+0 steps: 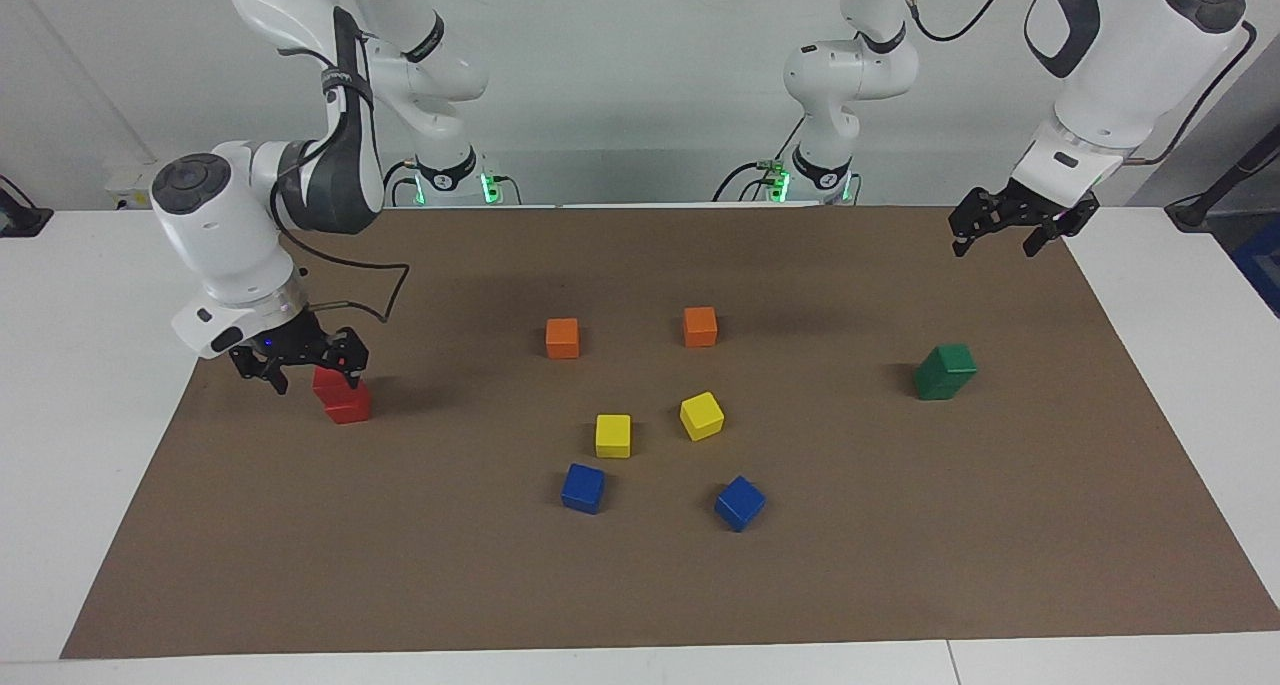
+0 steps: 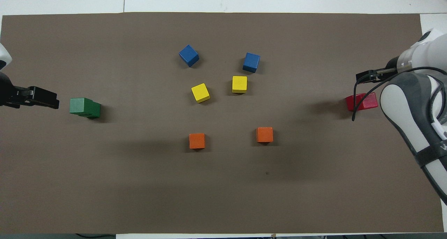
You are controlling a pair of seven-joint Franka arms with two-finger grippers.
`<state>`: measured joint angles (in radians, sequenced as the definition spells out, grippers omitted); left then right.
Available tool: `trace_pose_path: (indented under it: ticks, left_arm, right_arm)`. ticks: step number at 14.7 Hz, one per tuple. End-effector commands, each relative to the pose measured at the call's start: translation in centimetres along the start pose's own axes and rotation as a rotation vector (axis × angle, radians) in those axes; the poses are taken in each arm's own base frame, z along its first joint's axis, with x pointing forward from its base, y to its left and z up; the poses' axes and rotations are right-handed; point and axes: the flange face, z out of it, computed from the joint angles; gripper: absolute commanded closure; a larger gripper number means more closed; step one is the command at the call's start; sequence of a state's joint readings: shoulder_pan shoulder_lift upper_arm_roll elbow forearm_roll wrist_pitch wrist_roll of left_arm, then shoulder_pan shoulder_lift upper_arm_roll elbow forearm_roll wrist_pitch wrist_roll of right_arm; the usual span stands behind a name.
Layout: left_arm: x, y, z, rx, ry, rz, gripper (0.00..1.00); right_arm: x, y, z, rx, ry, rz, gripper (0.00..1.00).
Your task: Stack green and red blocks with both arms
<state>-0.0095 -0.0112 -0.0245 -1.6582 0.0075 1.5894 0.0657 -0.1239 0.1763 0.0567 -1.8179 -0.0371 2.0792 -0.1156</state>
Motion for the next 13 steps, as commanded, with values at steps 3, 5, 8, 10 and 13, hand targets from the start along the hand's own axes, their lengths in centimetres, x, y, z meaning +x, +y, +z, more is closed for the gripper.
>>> trace_pose_path:
  ticks: [3, 5, 8, 10, 13]
  left_arm:
    - [0.0, 0.3, 0.0, -0.001, 0.002, 0.008, 0.0]
    - [0.0, 0.3, 0.0, -0.001, 0.003, 0.008, 0.0]
    - [0.0, 0.4, 0.0, -0.001, 0.004, 0.009, 0.0]
    - [0.0, 0.4, 0.0, -0.001, 0.004, 0.009, 0.0]
    - [0.0, 0.4, 0.0, -0.001, 0.004, 0.009, 0.0]
  right_arm:
    - [-3.0, -1.2, -9.3, 0.011, -0.015, 0.043, 0.0]
    - [-4.9, -1.3, -11.6, 0.012, -0.052, 0.042, 0.0]
    - [-5.8, -0.9, -13.1, 0.008, -0.061, 0.048, 0.0]
    - [-5.8, -0.7, -14.4, 0.01, -0.073, 0.052, 0.0]
    - [-6.0, -0.7, -16.4, 0.014, -0.103, 0.054, 0.0]
